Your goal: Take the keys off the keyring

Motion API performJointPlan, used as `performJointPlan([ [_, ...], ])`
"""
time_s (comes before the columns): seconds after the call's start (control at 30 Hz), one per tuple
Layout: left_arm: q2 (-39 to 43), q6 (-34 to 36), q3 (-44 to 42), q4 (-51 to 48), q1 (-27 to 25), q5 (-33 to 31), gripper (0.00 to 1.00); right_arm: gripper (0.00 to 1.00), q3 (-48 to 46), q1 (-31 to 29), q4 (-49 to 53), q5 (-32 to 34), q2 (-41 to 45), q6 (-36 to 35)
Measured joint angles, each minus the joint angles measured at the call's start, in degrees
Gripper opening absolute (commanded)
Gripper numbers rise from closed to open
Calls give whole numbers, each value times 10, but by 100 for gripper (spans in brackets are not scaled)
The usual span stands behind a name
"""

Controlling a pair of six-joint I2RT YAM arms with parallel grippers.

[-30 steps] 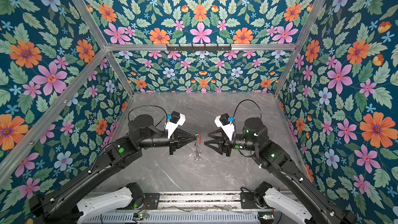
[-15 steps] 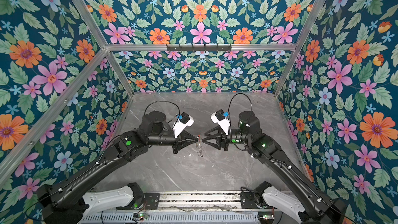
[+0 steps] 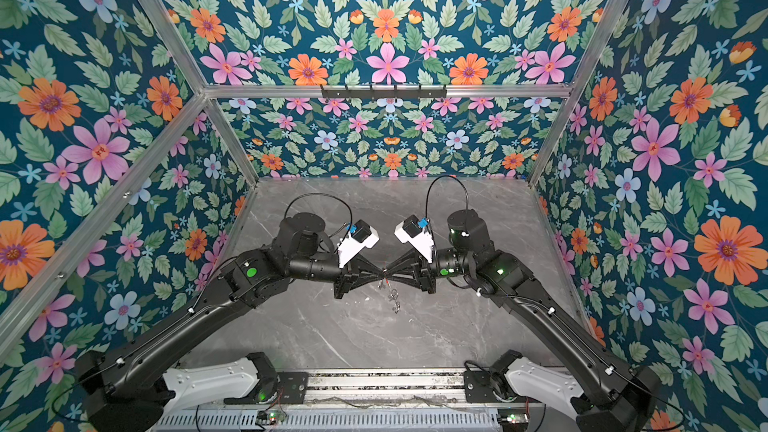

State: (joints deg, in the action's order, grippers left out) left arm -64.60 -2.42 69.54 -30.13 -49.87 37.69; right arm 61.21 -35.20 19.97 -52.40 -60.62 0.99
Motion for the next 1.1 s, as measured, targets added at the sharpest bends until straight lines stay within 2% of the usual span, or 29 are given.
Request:
performJointPlan([
  [0.07, 0, 0, 0, -3, 0, 2, 0, 0, 0, 0, 1, -1, -1, -2],
  [0.27, 3, -1, -2, -4, 0, 6, 0, 0, -11, -2, -17, -7, 2, -1],
  [0.4, 12, -3, -13, 8, 0, 7, 16, 0, -24, -4, -38, -7, 15, 8],
  [0.57, 25, -7, -27, 19, 0, 5, 19, 0, -24, -4, -53, -1, 26, 19],
  [0.9, 34, -20, -39, 27, 0, -3, 1, 0, -31, -4, -79, 6, 32, 34],
  [1.1, 37, -20, -44, 45, 0, -7, 0, 0, -47, -4, -117, 16, 42, 64],
])
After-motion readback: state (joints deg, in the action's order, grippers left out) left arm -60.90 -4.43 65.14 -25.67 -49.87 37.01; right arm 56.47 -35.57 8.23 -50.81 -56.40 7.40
